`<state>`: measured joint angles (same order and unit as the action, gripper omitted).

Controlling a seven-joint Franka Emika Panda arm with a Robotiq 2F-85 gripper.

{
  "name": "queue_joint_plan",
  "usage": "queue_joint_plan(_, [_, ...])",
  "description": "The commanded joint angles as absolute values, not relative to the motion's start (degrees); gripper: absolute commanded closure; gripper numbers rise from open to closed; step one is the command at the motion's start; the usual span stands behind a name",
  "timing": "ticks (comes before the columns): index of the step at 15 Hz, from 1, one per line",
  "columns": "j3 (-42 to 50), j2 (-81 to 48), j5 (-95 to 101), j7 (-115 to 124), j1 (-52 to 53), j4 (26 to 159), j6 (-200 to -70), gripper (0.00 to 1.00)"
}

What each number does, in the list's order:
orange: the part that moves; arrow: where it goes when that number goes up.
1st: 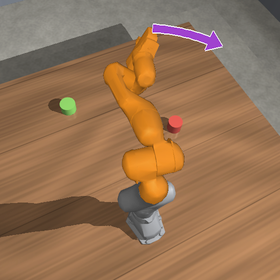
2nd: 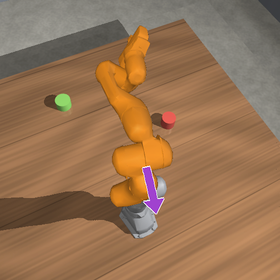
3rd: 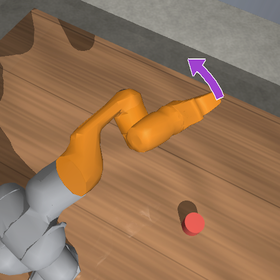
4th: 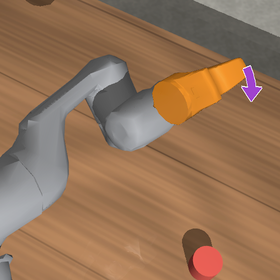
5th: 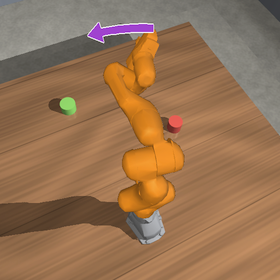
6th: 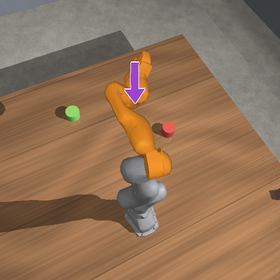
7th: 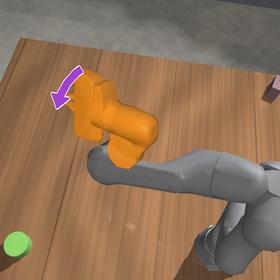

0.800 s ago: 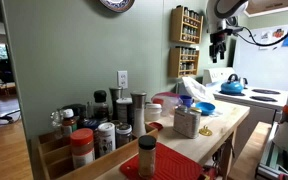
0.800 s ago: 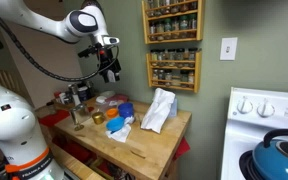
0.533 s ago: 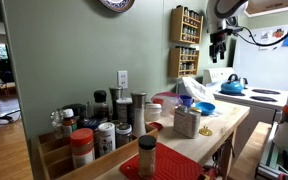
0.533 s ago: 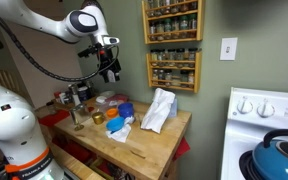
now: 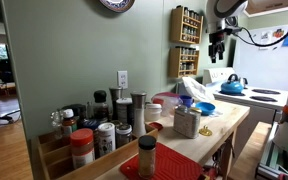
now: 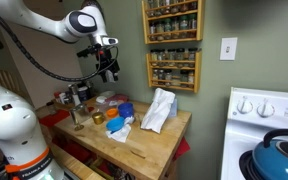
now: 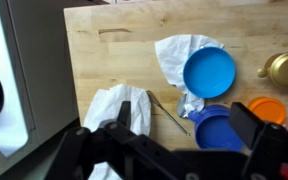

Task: Pick up the silver can and turn it ninety degrees anticlockwise, put the silver can back on the table

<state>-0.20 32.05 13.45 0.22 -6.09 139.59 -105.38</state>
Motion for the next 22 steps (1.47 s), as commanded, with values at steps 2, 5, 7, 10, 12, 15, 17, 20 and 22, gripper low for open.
queue_joint_plan(2, [-3.9,35.2,3.3,-2.0,4.1,143.8,-101.9,0.00])
queue_joint_plan(5, [-7.8,34.1,-7.3,-1.5,11.5,144.5,-101.5,0.00])
queue_joint_plan(7, [-10.5,32.9,-13.3,-0.4,15.0,144.7,-103.5,0.00])
queue_joint_plan(10, [-10.6,32.8,-9.8,-0.3,13.5,143.3,-102.3,0.00])
queue_joint_plan(12, [-9.9,32.8,-9.7,-0.5,12.8,143.2,-102.3,0.00])
queue_joint_plan(15, [-9.8,33.4,-9.2,0.0,12.2,143.5,-102.3,0.00])
queue_joint_plan(17, [-11.0,32.4,-12.6,3.4,12.8,144.6,-105.4,0.00])
queue_joint_plan(20, [-14.1,31.7,-17.2,10.3,13.3,147.6,-117.3,0.00])
queue_joint_plan(22, [-15.8,31.2,-18.4,13.3,13.9,149.2,-122.9,0.00])
